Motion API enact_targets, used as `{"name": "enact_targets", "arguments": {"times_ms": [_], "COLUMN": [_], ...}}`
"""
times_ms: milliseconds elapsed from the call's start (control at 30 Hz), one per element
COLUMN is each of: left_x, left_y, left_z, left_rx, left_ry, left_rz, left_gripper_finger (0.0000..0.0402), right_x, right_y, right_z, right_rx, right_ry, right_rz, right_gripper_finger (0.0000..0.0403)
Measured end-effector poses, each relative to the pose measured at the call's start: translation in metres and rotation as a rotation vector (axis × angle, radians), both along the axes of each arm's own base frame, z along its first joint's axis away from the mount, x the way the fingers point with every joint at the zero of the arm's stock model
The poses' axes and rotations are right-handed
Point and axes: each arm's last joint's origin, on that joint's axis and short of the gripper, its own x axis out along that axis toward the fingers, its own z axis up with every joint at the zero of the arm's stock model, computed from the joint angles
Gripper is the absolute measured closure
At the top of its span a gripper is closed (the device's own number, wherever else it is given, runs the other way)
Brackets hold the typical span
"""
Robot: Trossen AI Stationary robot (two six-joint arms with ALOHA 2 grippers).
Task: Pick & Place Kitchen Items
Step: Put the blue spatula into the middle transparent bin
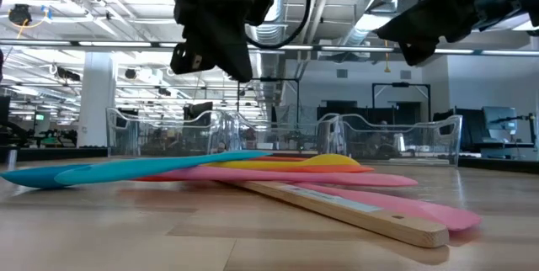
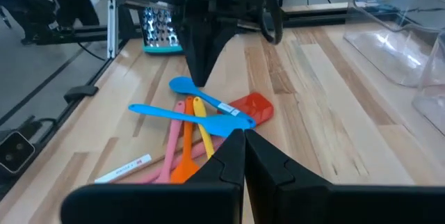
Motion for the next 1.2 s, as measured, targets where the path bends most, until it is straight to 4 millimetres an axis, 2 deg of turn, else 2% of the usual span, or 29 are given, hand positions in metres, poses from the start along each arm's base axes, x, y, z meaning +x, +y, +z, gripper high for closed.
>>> {"name": "enact_targets", "arguments": {"times_ms": [333,733,933,1200], "left_x": [-0.003,0.008,0.008,0.009], "left_y": [0.000,-0.014,-0.015,-0.009], "left_z": [-0.006,-0.052,-0.047,-0.045], "left_rx": [-0.064,-0.194,-0.186,-0.075], "left_ry": [0.075,0.236,0.206,0.163], "left_rz": [0.095,0.056,0.062,0.125], "left_gripper_finger": [0.0392,0.0300,0.0262,0.0233], "right_x": [-0.002,-0.003,-0.003,-0.003], "right_y": [-0.001,-0.001,-0.001,-0.001], "right_z": [-0.005,-0.008,-0.009,-0.008], "right_rx": [-0.018,-0.027,-0.031,-0.029], "right_ry": [0.050,0.078,0.090,0.088], "right_rz": [0.000,0.001,0.002,0.004], "right_gripper_finger": [0.0402,0.0402,0.0402,0.0402]}}
